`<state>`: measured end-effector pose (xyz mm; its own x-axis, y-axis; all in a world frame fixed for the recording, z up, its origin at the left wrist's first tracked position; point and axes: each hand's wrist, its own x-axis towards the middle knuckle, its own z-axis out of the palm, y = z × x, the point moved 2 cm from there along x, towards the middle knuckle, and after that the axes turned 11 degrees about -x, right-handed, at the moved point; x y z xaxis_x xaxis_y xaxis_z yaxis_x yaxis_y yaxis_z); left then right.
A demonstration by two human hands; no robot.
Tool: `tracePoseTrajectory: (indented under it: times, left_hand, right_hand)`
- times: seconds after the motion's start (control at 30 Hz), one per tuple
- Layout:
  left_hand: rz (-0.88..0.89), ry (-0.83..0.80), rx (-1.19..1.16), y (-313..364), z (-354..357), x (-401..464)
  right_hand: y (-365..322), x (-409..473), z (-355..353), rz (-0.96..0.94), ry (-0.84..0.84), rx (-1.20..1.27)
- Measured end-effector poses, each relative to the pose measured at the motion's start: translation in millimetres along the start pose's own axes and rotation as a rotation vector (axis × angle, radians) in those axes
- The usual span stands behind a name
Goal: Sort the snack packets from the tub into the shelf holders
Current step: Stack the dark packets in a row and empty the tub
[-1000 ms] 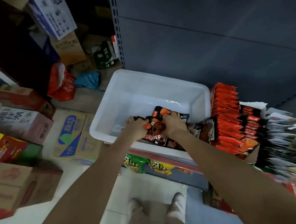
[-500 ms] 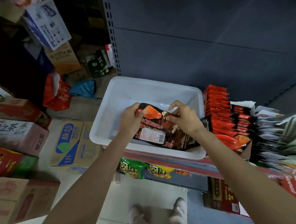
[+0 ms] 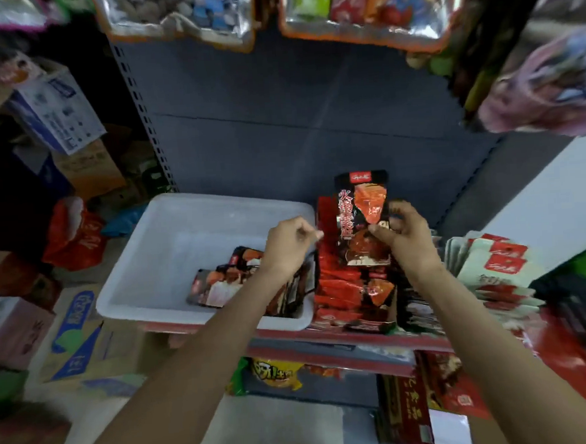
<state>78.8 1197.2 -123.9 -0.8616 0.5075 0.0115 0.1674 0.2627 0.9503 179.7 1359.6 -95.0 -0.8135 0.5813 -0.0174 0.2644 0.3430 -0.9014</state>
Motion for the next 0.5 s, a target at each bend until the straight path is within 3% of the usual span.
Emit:
tracePoseTrajectory:
  times: [0.1,0.17,0.33,0.5]
  left_hand:
    - [0.030,-0.277,0.155,3,34,-8]
    - [0.044,-0.359,0.277,3,53,-13]
    - [0.080,-0.304,0.390,-2,75,-7]
    - [0.069,-0.396,0.502,-7,74,-5]
  right_hand:
    - [15,-1,-21,0.003,-0.026,0.004]
    - [29,-1,-28,0.044,-0.034,-0.030]
    - [45,6,-33,0.043,-0.095,-0.210]
    - [49,12,-33,-0.058,-0.174,-0.533]
